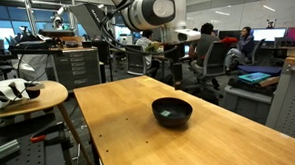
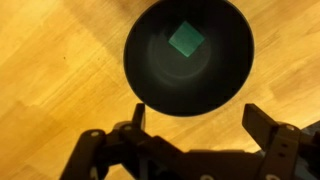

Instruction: Put the block in the bowl

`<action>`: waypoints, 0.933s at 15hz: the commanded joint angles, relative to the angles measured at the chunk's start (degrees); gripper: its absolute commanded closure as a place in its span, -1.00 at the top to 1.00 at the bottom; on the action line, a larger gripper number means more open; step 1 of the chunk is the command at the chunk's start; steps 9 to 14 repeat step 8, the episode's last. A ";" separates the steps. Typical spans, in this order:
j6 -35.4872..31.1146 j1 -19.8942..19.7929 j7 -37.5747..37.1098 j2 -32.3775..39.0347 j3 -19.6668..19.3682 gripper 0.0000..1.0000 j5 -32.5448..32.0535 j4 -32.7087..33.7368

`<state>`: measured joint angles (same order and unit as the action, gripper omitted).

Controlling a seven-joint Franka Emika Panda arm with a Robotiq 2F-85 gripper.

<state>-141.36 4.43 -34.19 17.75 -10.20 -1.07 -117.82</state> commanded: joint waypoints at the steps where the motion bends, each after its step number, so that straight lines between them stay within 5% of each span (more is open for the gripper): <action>1: 9.89 -2.59 5.68 -2.17 1.07 1.00 -0.23 6.53; 2: 5.03 -1.85 2.44 -1.31 1.01 1.00 -0.41 3.18; 14: 5.93 -2.06 2.75 -0.82 1.24 1.00 -0.36 3.36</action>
